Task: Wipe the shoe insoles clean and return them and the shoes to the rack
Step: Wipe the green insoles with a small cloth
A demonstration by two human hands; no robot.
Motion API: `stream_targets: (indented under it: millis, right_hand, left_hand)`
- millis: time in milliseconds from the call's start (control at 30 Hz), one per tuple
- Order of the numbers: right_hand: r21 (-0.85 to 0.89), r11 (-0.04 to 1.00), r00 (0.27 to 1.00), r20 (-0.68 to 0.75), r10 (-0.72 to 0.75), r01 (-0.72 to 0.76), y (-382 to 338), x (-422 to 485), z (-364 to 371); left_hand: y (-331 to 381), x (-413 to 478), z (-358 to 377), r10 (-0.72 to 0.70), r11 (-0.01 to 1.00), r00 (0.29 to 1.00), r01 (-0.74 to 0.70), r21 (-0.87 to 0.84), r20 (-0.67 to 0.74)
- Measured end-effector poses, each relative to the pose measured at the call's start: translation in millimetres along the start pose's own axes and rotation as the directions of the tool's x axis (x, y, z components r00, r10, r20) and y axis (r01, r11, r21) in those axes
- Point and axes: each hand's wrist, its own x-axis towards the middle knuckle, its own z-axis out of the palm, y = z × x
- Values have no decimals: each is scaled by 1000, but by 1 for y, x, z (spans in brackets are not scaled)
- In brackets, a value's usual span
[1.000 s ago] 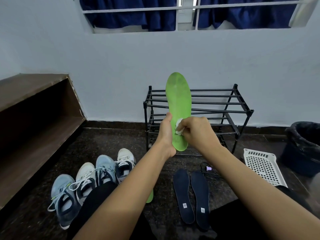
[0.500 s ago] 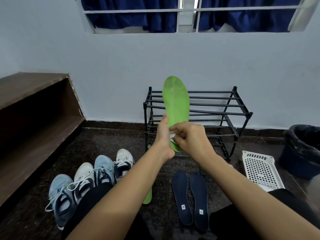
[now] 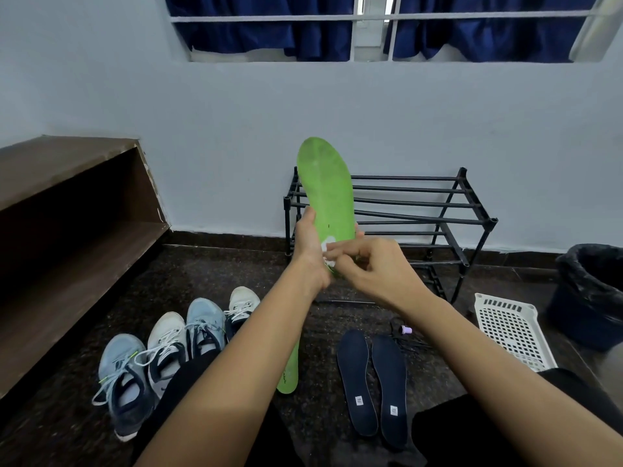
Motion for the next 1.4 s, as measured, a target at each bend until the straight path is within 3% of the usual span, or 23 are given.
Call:
stream_targets:
  millis: [233, 400, 567, 767, 900, 1100, 1400]
  right_hand:
    - [69, 992, 992, -63, 107, -103, 6, 3, 0]
    - [-68, 993, 984, -155, 89, -100, 15, 8, 3]
    - [-62, 990, 990, -76, 121, -126, 14, 7, 3]
    - [-22, 996, 996, 5, 88, -88, 9, 5, 9]
    - [-34, 996, 997, -21, 77, -77, 12, 5, 11]
    - [-61, 994, 983, -166, 84, -96, 18, 13, 6]
    - [7, 999, 999, -25, 36, -36, 14, 7, 13]
  left_hand:
    - [-13, -2, 7, -8, 997, 1000, 10, 72, -24]
    - [-29, -9, 10, -87, 990, 996, 86, 108, 5]
    - [-24, -11, 5, -124, 984, 992, 124, 128, -7]
    - [-6, -2, -3, -11, 998, 998, 15, 67, -61]
    - [-15, -3, -2, 4, 995, 997, 4, 99, -80]
    - [-30, -14, 5, -76, 988, 997, 75, 137, 3]
    - [-6, -5, -3, 7, 996, 1000, -5, 94, -22]
